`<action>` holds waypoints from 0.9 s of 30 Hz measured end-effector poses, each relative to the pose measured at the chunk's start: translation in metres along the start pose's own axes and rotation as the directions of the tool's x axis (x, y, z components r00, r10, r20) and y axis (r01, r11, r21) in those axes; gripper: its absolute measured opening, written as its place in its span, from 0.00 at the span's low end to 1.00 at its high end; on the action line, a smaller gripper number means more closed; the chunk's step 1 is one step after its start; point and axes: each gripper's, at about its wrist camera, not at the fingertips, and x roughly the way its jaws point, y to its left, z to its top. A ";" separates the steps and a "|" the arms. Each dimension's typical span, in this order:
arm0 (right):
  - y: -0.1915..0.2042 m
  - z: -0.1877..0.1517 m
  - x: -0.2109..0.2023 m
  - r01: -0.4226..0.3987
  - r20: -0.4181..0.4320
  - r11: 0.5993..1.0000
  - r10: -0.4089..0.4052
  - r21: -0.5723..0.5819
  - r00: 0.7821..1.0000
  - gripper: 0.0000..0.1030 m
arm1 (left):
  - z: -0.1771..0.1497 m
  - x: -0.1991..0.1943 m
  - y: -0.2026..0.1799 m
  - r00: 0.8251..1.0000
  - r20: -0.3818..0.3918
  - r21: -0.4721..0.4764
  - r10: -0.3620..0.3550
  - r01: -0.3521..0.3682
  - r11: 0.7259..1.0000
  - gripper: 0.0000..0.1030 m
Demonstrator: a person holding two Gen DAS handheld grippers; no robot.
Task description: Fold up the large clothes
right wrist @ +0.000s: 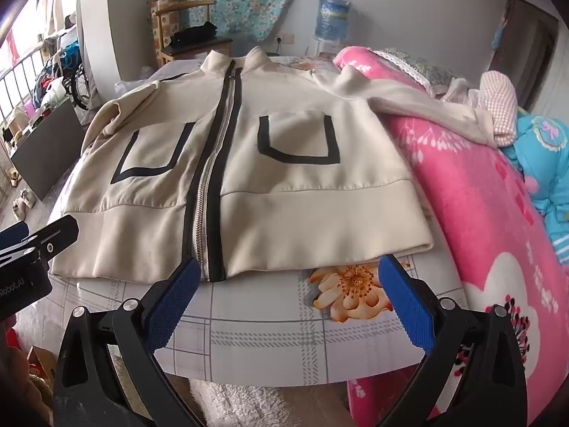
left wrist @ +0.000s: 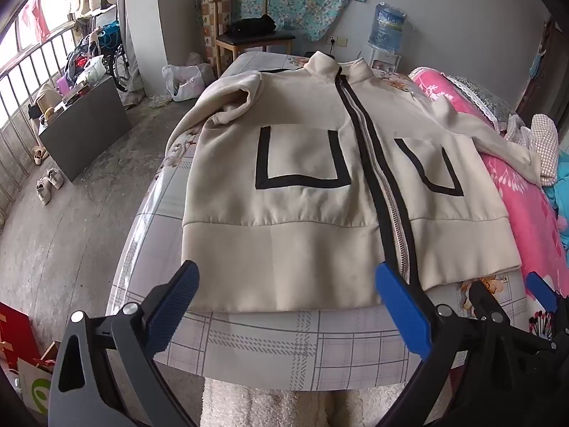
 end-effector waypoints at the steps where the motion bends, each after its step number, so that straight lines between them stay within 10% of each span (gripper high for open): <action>1: -0.002 0.000 0.000 -0.020 -0.002 1.000 0.020 0.014 1.000 0.94 | 0.000 0.000 0.000 1.000 0.000 -0.001 -0.001 0.001 1.000 0.95; 27: 0.000 0.001 -0.009 -0.036 0.001 0.999 0.036 0.009 0.999 0.94 | -0.004 -0.003 0.002 1.000 0.002 0.004 0.006 -0.006 1.000 0.95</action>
